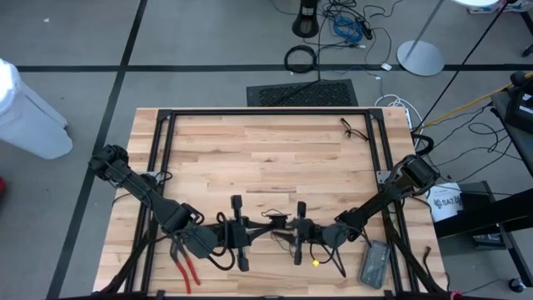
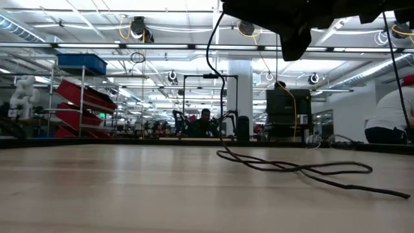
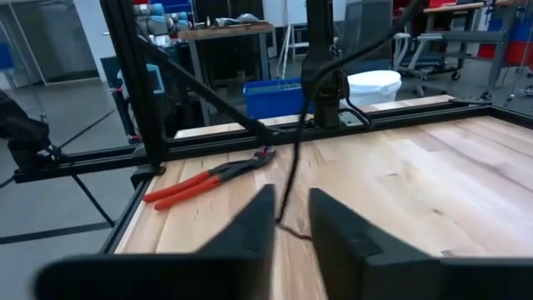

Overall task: Coil cords
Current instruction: Coil the black wire onto the black spool

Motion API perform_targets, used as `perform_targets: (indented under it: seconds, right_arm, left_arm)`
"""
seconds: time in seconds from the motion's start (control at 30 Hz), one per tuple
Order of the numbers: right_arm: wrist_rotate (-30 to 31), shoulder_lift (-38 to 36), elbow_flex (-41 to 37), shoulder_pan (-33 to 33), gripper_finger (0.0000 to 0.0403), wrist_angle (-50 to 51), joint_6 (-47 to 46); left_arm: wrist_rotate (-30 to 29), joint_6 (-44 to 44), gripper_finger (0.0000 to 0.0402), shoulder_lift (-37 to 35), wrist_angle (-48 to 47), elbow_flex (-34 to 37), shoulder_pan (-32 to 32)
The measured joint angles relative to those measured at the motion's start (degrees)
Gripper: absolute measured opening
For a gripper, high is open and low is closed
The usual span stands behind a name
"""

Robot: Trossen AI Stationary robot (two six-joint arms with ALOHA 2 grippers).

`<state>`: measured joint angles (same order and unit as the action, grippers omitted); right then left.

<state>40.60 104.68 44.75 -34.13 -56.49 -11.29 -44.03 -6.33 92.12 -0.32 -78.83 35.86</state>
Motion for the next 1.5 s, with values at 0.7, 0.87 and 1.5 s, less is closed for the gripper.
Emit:
perform_targets:
  seconds: [0.7, 0.87, 1.5]
  right_arm:
    - [-3.99, 0.0, 0.02, -0.46, 0.0001, 4.82, -3.05]
    - [-5.69, -0.01, 0.04, -0.48, 0.0001, 7.81, -4.7]
    - [-9.48, -12.57, 0.04, -2.2, 0.0, 35.46, -13.46]
  left_arm:
    - [-1.77, -3.74, 0.0002, -0.39, 9.98, 0.0, 2.33]
    - [-2.62, -4.55, 0.0002, -0.8, 9.62, 0.0, 3.14]
    - [-3.83, 11.88, 0.0002, -3.75, -13.59, 0.02, 3.32]
